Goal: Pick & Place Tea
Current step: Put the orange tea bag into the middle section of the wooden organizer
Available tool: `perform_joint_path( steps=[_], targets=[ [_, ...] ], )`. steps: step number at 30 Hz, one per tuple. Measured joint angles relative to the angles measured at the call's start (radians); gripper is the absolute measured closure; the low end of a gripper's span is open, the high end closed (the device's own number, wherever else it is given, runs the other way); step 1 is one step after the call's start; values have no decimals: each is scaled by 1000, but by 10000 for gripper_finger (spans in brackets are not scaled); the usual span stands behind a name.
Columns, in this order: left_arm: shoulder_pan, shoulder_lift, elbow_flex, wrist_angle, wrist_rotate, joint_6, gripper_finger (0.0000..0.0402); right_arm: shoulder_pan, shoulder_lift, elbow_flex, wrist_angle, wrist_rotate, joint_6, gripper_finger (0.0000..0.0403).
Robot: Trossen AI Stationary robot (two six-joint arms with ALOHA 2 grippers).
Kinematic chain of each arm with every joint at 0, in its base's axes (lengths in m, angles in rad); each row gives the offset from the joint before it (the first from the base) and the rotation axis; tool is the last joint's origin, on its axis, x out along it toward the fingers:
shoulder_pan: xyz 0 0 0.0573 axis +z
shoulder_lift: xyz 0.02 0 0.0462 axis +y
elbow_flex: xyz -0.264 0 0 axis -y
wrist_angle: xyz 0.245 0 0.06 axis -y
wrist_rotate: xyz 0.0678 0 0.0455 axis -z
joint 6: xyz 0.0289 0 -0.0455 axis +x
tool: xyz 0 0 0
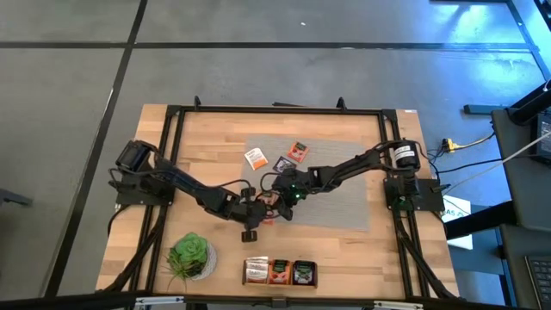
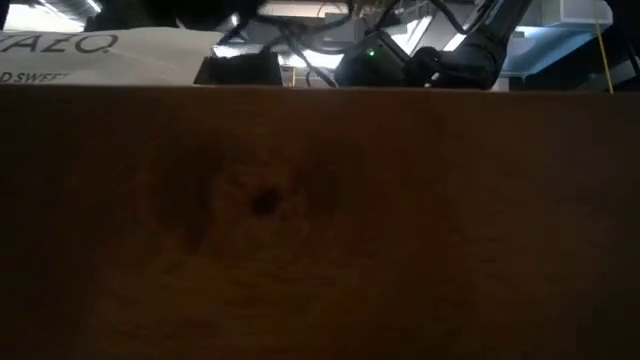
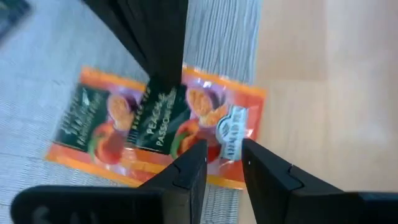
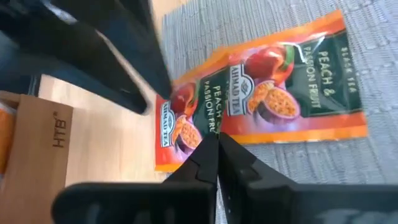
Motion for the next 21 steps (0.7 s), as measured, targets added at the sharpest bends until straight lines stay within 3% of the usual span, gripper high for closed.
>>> perform_joint_path(
  steps=[7, 13, 17, 21],
  targets=[
    [-17, -106, 0, 13, -60, 4, 302, 1, -83, -1, -33, 44, -80, 398],
    [-39, -247, -41, 22, -300, -13, 305, 48, -227, -1, -184, 236, -190, 399],
    [-33, -324, -110, 189, -259, 32, 306, 122, -331, 0, -234, 278, -236, 399],
    [-32, -346, -187, 473, -182, 135, 306, 241, -402, 0, -233, 300, -279, 399]
  ],
)
